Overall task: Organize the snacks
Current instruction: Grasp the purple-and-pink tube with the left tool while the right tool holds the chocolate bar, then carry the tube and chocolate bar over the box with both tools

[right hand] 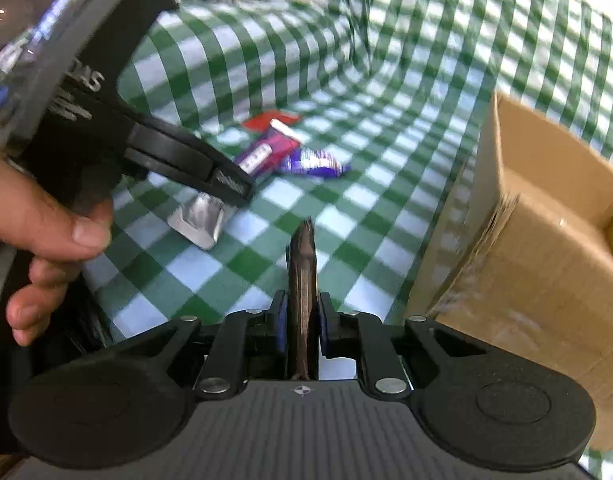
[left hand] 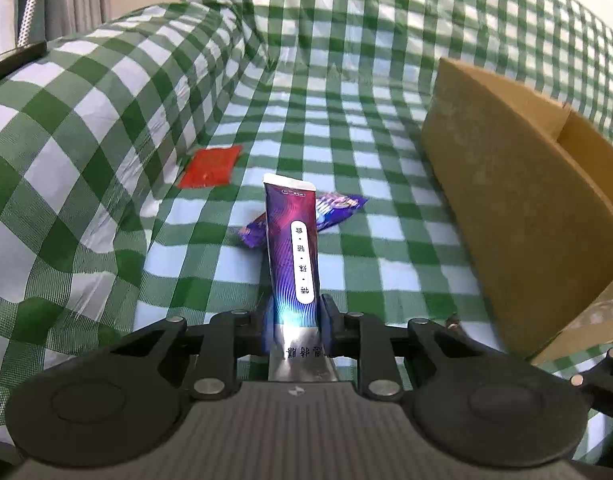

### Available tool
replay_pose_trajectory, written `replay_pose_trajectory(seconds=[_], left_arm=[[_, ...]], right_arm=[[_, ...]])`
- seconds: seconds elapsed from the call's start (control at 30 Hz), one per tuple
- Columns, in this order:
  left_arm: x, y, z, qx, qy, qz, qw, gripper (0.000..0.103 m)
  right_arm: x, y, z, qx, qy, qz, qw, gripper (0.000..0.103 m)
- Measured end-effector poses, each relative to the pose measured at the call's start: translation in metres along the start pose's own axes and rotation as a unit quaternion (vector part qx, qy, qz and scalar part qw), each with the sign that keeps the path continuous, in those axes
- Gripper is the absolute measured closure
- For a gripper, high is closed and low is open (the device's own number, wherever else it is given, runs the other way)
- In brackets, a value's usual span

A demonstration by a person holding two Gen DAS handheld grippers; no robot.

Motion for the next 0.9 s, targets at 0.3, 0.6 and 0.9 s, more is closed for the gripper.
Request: replay_pose_trajectory(seconds=[0.3,0.6,0.9], left_arm=[[0.006,-0.024,-0.001,-0.021,-0.001,-0.044,0.9988,0.078],[0.006,-0.024,0.004,-0.02,-0.011,-0.038,0.999,0.078],[0.006,-0.022,0.002,-0.024,-0.014,-0.034,0.999,0.078]], right_arm=[[0.012,-0.029,-0.012,-0.009,0.022,-0.065,0.998,0.102],[0.01,-0.023,-0.01,-0.009,0.019,-0.054,0.998,0.103],[-0.005,0.003,0.006,-0.061,-0.021,0.03,0.997,0.057]])
Point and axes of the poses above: each gripper's, at about its wrist camera, not at the fingertips, and y roughly the way its jaws point, z to its left, x to its top, the point moved 1 cm from there along y, roughly the way its jaws point, and after that the axes turned 1 degree about z, right-handed, at the moved point
